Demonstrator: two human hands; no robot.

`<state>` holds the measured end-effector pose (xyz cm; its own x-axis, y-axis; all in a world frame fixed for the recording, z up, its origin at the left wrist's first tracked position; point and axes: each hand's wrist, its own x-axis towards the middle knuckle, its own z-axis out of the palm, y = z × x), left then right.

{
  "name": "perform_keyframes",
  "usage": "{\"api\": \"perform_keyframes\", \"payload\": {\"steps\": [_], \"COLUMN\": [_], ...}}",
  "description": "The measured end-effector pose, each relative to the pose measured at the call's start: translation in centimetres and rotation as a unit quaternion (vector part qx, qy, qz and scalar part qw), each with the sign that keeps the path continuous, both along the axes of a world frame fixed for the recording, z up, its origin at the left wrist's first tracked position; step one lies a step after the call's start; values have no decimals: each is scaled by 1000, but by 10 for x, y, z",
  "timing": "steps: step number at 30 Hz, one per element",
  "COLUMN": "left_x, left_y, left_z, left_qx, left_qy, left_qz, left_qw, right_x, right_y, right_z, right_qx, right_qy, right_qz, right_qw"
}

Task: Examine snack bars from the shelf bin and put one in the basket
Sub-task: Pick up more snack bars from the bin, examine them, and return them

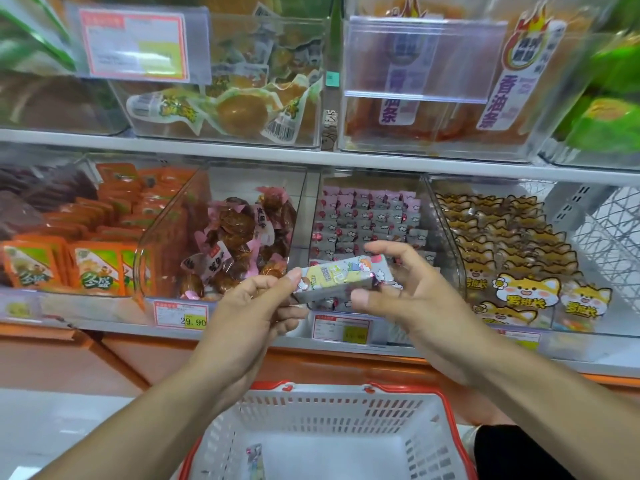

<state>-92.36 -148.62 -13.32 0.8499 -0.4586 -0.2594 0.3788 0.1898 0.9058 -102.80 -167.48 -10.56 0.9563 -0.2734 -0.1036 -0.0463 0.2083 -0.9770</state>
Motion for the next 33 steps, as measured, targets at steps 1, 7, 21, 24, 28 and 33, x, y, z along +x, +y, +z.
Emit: {"api": "perform_keyframes", "payload": {"steps": [1,7,21,24,28,33], "left_x": [0,0,9,9,11,8], "left_y": [0,4,2,-1,-4,-14], "left_z": [0,1,0,1,2,6], "left_qx": [13,68,57,16,2,-20], "left_qy": [-4,-130,-32,1,14,26], "left_qz": [-5,-46,12,36,59,51], "left_qw": [1000,988,998,999,998,998], "right_x": [-1,2,14,14,13,6], "right_y": [2,6,-4,-4,-6,-6], "right_z": [0,-1,-12,-15,-11,-5], "right_qx": [-23,45,129,122,17,-169], "right_qy": [-2,2,62,65,32,-78], "right_qz": [7,-43,-90,-106,-99,7], "right_qw": [1000,998,986,985,994,982]}}
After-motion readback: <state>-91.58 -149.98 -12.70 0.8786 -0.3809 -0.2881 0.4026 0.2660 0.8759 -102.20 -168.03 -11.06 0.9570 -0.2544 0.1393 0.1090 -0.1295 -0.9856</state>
